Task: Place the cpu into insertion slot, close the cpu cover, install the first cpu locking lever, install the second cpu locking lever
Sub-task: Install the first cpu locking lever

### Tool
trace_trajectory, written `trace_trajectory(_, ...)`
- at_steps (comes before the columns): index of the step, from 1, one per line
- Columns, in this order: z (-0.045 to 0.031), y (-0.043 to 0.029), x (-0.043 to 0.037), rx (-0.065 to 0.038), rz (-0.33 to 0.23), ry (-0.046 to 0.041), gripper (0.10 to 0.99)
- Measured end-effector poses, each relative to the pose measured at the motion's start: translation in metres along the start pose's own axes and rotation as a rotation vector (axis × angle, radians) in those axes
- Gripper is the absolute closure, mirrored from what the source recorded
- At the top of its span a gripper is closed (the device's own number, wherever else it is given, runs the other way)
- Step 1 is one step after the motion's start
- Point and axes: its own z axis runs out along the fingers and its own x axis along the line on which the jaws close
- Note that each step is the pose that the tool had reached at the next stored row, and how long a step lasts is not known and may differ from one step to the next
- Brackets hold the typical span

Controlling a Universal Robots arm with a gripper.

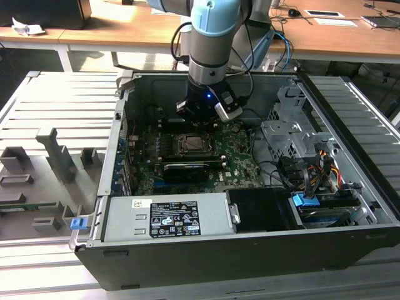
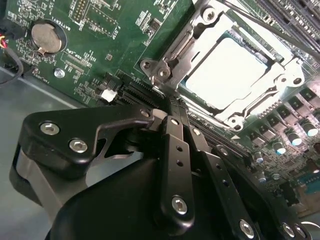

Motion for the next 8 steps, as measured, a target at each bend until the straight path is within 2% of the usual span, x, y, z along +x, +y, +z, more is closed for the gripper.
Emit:
trace_trajectory(1,0.0021,-0.0001,-0.0001,0.002,0.001,-0.0004,0.98)
trace_trajectory(3,0.0011,0.0,0.0,0.003,0.001,-0.0004,0.98)
trace_trajectory(4,-0.0053,0.0009,-0.0001,0.004,0.001,-0.0001,0.98)
trace_trajectory(6,-0.0118,0.0019,-0.0001,0.004,0.001,-0.0002,0.98)
trace_trajectory(8,-0.012,0.0014,-0.0001,0.004,0.001,0.0,0.98)
